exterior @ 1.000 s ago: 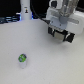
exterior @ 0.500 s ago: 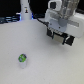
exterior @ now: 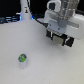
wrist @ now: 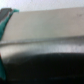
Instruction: Open the kcup holder, insert the kcup into the holder, and close the kcup holder
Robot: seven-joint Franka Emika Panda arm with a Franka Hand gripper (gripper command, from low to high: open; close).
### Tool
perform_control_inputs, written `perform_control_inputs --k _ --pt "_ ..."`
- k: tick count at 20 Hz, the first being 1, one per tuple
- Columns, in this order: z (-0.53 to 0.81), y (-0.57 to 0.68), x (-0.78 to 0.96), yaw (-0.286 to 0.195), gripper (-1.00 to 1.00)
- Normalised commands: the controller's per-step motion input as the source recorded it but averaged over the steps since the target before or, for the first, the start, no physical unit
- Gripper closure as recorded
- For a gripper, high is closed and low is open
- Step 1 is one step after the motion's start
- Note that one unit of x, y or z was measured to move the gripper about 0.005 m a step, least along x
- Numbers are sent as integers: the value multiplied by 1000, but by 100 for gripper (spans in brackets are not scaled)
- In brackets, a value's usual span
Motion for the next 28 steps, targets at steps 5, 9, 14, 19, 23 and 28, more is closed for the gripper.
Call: perform_control_inputs --k 5,9,14,19,23,28 --pt "186 -177 619 -89 -100" --pt "234 -247 450 -106 -100" --pt "315 -554 231 -163 -100" --pt "235 -669 154 -192 -100" --pt "180 -602 88 -222 -100" --pt "146 -534 16 -252 -100"
